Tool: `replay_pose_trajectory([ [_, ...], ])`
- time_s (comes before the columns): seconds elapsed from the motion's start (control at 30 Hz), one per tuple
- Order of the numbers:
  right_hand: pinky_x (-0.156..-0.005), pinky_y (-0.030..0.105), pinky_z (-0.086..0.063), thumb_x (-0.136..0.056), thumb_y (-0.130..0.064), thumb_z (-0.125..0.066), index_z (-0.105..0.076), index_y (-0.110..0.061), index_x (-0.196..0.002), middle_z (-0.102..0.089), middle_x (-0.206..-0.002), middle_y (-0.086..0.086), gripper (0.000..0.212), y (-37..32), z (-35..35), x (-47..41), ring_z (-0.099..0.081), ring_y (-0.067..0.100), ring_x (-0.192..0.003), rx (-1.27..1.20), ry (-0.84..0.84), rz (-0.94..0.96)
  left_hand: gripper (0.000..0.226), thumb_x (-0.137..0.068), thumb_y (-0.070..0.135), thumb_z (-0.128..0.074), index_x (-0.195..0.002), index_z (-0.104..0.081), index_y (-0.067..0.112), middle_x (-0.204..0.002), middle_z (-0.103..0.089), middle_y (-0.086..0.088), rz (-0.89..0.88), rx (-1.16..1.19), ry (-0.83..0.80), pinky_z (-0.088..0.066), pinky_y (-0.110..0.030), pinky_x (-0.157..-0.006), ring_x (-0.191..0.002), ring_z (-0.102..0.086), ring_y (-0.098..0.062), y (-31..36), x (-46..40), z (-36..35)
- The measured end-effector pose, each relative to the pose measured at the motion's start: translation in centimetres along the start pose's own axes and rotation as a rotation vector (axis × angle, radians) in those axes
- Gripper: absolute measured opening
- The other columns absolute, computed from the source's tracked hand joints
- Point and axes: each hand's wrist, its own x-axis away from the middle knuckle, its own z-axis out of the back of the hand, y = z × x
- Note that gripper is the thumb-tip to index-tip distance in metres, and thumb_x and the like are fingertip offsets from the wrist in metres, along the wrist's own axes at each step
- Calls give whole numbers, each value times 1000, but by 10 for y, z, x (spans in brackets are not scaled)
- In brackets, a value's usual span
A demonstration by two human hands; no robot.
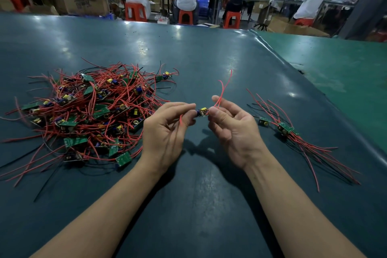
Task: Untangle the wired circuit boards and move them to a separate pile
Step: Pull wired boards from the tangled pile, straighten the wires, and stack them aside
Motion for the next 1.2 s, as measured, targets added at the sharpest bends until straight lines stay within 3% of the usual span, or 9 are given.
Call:
replay_pose_trajectory([
  [0.17, -62, 21, -54, -66, -9, -73, -73, -15, -70, -66, -69, 1, 8, 0, -3, 4, -62, 11, -61, -32, -19, 52, 26, -78, 23, -62, -89, -67, 0, -78, -74, -9, 677, 709, 51, -57, -20, -63, -68, -71, -15, 8, -9, -1],
  [0.27, -62, 23, -53, -63, -10, -78, -74, -17, -69, -70, -72, 1, 10, 2, -4, 7, -64, 12, -66, 94, -41, 185, 20, -77, 18, -63, -86, -65, 0, -79, -73, -10, 754, 912, 102, -58, -21, -68, -73, -71, -15, 6, -14, 7],
  [0.37, -64, 22, -53, -71, -2, -82, -71, -20, -74, -73, -73, -2, 22, 9, -2, 10, -67, 10, -68, 472, -29, 453, 21, -76, 19, -65, -91, -66, 3, -86, -73, -12, 772, 821, -24, -59, -25, -73, -78, -71, -18, 4, -10, 6],
  [0.53, -78, 31, -56, -78, 4, -76, -69, -5, -80, -68, -92, 7, 12, 20, -1, 9, -68, 20, -86, 825, -129, 745, 20, -82, 20, -63, -92, -65, 4, -78, -73, -7, 850, 780, -75, -56, -19, -60, -66, -70, -11, 3, -11, 3],
  [0.67, -86, 21, -51, -76, 25, -61, -74, -2, -83, -68, -103, 12, 31, 18, 1, 9, -66, 18, -98, 904, -232, 633, 15, -94, 13, -57, -85, -66, 5, -70, -69, -6, 772, 612, -49, -55, -23, -59, -62, -67, -14, 2, -7, 0],
  [0.8, -77, 27, -57, -83, 29, -39, -68, -4, -101, -71, -102, 10, 48, 7, 2, 7, -70, 18, -96, 427, -114, 282, 14, -93, 13, -60, -87, -71, 8, -65, -67, -4, 726, 530, -42, -46, -17, -52, -57, -58, -11, 4, -8, -1],
  [0.93, -50, 22, -50, -89, -18, -68, -73, -11, -85, -66, -77, 4, 10, 6, 2, 5, -61, 13, -58, 440, -9, 50, 19, -93, 8, -60, -83, -77, 10, -61, -63, 0, 607, 395, -130, -43, -15, -48, -54, -53, -8, 4, -1, -4],
  [1.0, -46, 21, -41, -76, -37, -72, -75, -14, -76, -59, -62, 0, 23, 9, 4, 5, -48, 11, -51, 540, -70, -27, 23, -92, 2, -60, -77, -75, 10, -57, -63, 6, 494, 282, -211, -43, -14, -49, -51, -53, -2, 4, 4, -4],
  [1.2, -47, 18, -37, -84, -17, -72, -76, -11, -85, -72, -79, 5, 7, 2, 9, 5, -56, 8, -63, 513, -72, -79, 16, -91, 0, -61, -82, -74, 1, -50, -54, 13, 394, 90, -379, -31, -9, -48, -46, -41, 4, -1, 4, -1],
])
